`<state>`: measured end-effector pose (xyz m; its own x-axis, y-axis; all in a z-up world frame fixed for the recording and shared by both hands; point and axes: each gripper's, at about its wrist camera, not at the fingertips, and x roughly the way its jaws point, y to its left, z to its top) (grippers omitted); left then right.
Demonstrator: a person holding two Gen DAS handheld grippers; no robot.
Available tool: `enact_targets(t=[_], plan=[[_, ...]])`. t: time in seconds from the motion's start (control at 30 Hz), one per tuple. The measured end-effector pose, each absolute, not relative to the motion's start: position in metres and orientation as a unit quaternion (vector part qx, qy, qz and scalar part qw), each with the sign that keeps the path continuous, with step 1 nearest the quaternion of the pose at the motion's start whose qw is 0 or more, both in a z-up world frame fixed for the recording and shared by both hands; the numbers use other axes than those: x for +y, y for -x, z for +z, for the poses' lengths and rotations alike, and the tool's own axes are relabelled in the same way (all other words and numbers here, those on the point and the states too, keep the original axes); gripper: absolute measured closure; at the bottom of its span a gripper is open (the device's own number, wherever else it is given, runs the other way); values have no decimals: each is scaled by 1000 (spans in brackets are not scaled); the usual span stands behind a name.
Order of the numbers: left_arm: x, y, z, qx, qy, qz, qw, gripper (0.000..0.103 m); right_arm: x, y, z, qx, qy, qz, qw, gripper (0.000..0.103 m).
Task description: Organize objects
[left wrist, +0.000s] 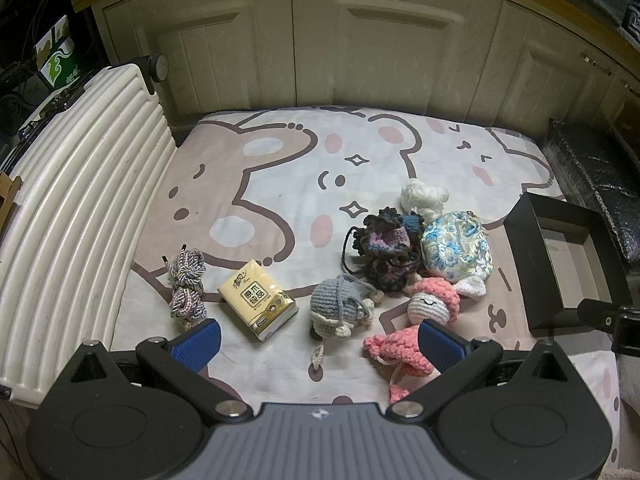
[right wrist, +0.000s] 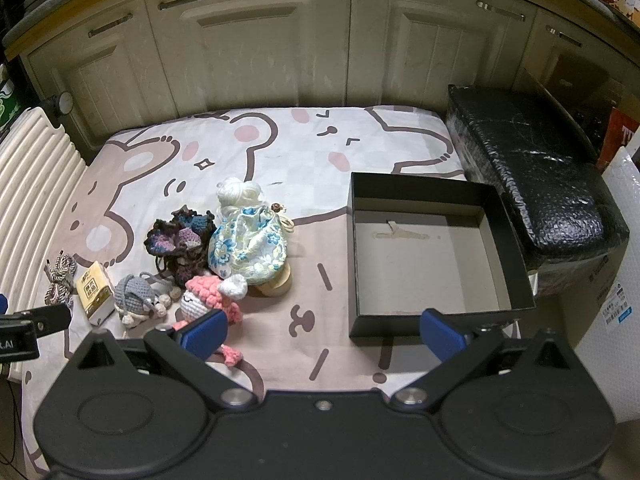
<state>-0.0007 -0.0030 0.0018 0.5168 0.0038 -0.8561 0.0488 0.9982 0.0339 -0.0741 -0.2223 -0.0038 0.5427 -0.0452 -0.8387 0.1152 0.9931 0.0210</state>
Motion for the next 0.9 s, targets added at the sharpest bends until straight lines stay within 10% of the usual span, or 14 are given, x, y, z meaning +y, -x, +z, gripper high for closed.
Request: enact_targets(t=[0.9], plan=[[-7, 1, 0, 491, -31, -22, 870, 0, -222, 73, -7, 478, -32, -40, 877, 0]])
